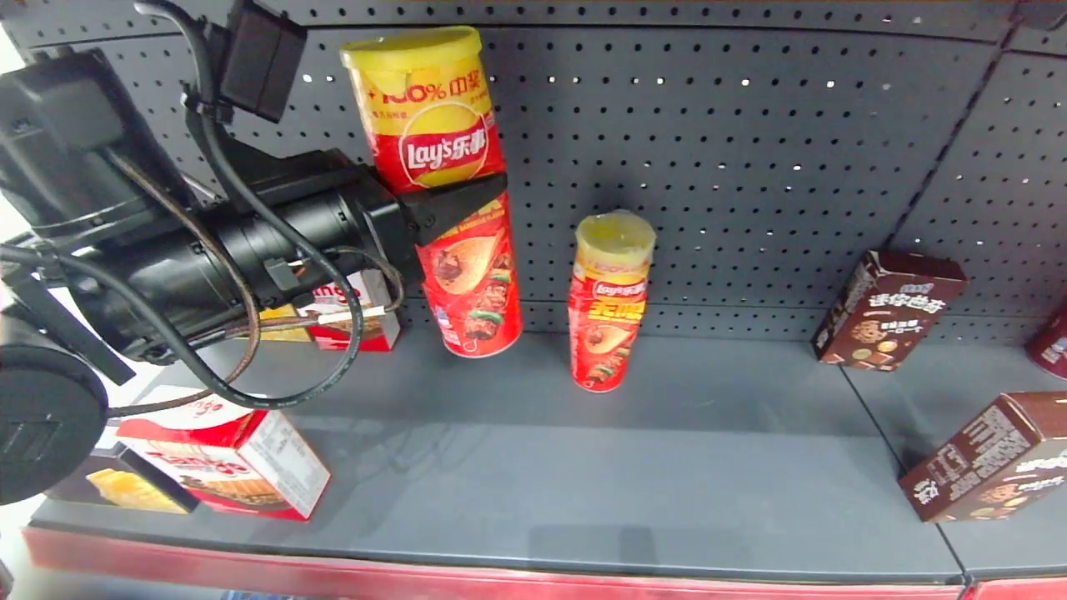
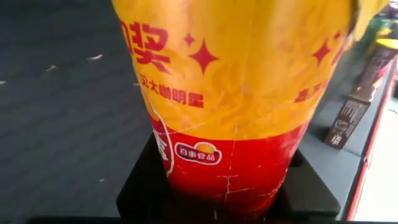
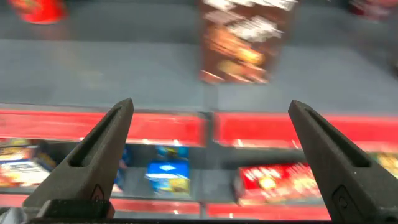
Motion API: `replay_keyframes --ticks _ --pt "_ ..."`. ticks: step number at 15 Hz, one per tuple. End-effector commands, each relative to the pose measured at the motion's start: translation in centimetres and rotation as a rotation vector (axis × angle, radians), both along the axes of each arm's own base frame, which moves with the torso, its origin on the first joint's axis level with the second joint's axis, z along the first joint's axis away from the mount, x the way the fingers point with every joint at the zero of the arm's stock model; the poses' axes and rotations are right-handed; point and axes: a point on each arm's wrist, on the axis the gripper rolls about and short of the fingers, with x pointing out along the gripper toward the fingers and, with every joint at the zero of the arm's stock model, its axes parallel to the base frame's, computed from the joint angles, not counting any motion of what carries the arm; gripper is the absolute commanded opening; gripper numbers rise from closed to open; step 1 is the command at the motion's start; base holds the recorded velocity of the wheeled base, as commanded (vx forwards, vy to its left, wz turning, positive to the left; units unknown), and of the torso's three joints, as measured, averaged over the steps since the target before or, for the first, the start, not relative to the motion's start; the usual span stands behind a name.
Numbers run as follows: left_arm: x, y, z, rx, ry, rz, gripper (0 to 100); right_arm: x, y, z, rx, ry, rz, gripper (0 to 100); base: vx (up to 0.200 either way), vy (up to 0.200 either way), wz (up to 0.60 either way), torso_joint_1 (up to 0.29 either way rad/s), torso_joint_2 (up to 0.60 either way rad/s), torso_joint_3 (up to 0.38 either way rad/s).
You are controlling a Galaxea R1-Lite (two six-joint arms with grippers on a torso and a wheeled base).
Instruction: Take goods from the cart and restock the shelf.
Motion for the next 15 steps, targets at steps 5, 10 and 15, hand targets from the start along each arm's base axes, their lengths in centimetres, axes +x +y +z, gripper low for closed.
replay_keyframes --ticks 5,10,15 --pt "-0.5 0.4 0.0 -0.003 -0.002 0.007 0 0.0 0.0 0.0 0.0 0.001 -0.001 100 0.0 0.0 0.0 0.0 0.0 0.0" --pt "-0.7 0.6 -0.2 -0.003 0.005 0.016 0 0.0 0.0 0.0 0.0 0.001 0.003 100 0.0 0.0 0.0 0.0 0.0 0.0" --pt "-1.3 0.5 0.1 -0.016 -0.004 0.039 0 0.2 0.1 0.1 -0.015 0.027 0.051 100 0.0 0.0 0.0 0.0 0.0 0.0"
